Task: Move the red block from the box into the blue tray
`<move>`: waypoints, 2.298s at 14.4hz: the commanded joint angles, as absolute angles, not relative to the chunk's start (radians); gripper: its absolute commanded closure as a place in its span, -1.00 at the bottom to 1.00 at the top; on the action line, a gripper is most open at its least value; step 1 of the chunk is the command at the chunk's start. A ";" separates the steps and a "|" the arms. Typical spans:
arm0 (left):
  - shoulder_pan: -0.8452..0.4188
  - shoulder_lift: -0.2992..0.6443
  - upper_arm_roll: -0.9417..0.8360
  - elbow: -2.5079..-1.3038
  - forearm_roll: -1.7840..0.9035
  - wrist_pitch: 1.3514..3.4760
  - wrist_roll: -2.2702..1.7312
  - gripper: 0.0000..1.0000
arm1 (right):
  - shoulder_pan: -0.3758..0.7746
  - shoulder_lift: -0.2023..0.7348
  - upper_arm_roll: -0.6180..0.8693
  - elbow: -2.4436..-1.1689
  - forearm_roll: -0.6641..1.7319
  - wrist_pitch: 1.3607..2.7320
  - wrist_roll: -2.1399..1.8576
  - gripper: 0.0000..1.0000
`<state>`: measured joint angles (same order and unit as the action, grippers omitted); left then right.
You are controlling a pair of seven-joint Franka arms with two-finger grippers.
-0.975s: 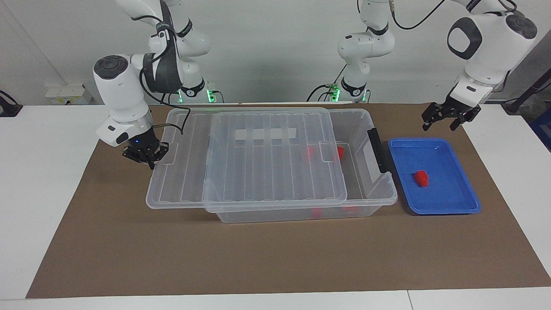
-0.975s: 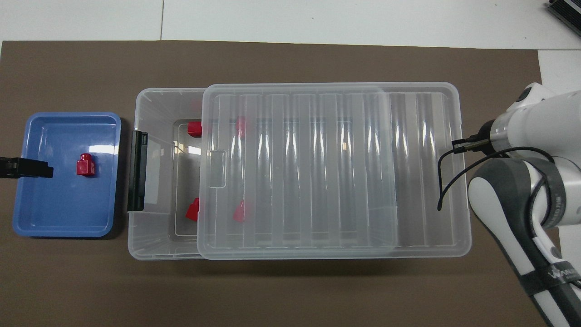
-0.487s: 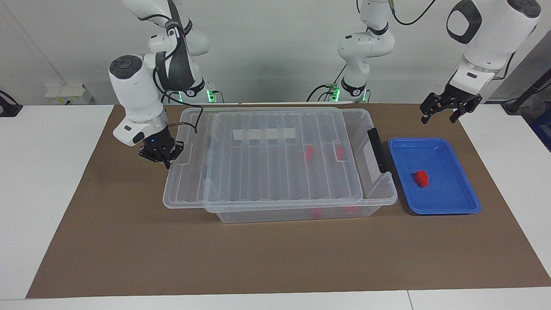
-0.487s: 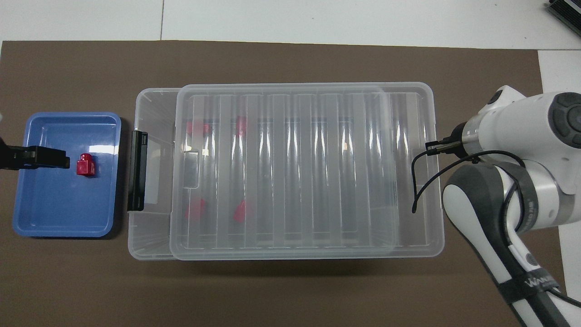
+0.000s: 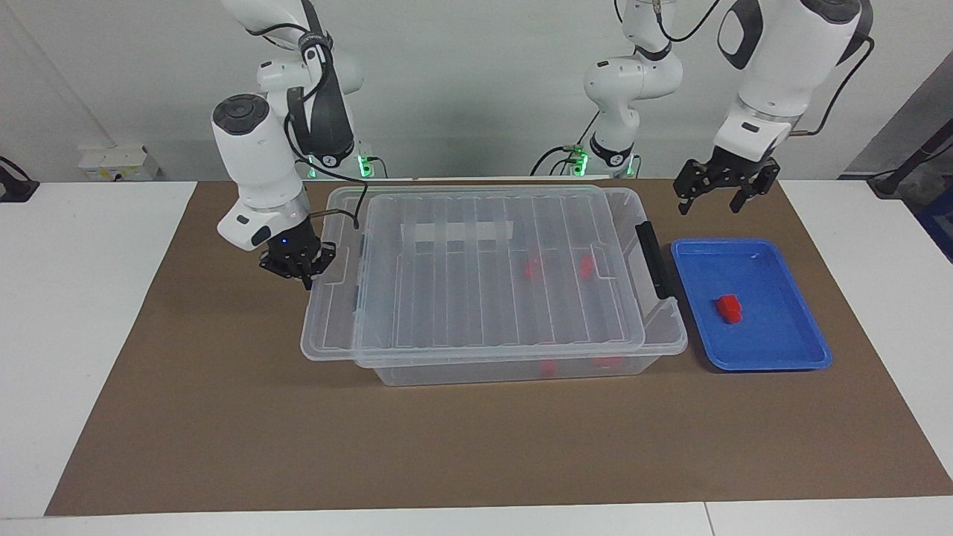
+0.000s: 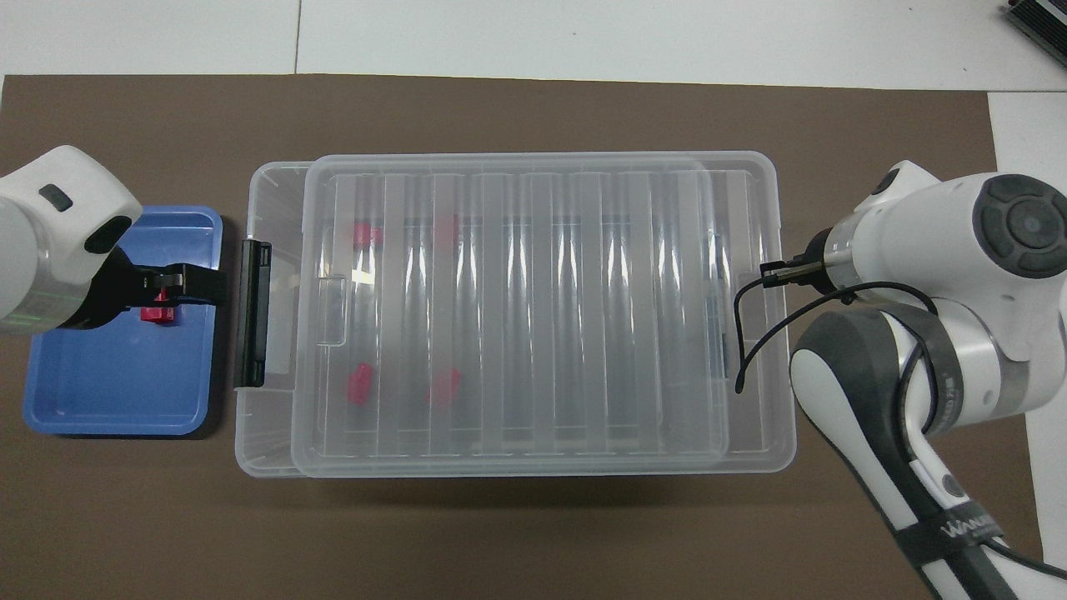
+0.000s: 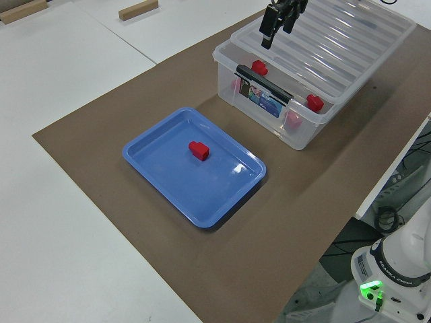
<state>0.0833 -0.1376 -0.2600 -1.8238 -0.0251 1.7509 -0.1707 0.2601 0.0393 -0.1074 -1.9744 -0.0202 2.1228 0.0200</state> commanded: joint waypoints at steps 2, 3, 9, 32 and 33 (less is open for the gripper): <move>-0.001 -0.152 -0.198 -1.833 -0.034 1.723 -0.198 -1.00 | 0.278 0.038 -0.107 -1.985 0.051 2.141 0.044 1.00; -0.093 -0.143 -0.108 -1.838 -0.034 1.723 -0.195 -1.00 | 0.278 0.038 -0.107 -1.985 0.052 2.141 0.044 1.00; -0.126 -0.120 -0.023 -1.821 -0.032 1.660 -0.144 -1.00 | 0.278 0.038 -0.094 -1.982 0.080 2.140 0.054 1.00; 0.058 -0.037 -0.180 -1.744 -0.011 1.611 -0.224 -1.00 | 0.275 0.038 -0.095 -1.982 0.172 2.131 -0.011 1.00; 0.058 -0.035 -0.178 -1.741 -0.011 1.606 -0.216 -1.00 | 0.273 0.037 -0.095 -1.980 0.163 2.129 -0.011 1.00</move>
